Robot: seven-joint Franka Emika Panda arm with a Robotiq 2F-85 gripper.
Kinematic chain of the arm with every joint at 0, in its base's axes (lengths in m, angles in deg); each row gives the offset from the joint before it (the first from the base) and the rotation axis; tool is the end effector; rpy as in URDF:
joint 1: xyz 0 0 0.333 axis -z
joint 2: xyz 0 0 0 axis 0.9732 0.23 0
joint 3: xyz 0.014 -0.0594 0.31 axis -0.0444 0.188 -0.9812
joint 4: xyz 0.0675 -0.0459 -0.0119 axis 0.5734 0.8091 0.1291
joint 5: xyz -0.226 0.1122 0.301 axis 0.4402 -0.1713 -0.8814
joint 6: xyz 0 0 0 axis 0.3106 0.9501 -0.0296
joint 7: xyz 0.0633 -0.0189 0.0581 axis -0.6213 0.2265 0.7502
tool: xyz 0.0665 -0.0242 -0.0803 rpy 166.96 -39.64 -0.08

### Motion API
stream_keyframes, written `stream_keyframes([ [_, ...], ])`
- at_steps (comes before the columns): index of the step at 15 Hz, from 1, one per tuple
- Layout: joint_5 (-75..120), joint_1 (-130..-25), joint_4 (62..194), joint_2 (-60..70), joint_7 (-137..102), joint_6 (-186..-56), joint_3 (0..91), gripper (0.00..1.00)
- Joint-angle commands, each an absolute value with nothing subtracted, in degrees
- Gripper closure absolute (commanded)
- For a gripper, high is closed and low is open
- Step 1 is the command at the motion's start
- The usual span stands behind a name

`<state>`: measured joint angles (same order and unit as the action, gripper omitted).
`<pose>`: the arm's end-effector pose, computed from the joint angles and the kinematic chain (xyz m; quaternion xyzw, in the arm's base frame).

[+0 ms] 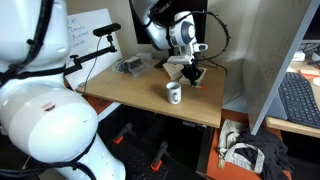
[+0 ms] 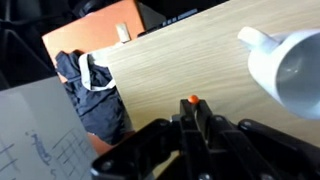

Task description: Remove the pen out of the cup and put it on the table

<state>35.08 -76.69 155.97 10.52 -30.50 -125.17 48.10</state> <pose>0.5725 -0.0631 0.2332 0.9887 -0.1005 -0.0211 0.1096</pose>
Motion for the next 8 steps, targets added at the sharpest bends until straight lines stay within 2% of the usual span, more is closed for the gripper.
stream_keyframes([
  [1,36.43,-78.05,155.63,14.46,-33.19,-130.0,50.14,0.97],
  [8,36.06,-81.18,155.45,22.39,-35.62,-137.89,55.3,0.97],
])
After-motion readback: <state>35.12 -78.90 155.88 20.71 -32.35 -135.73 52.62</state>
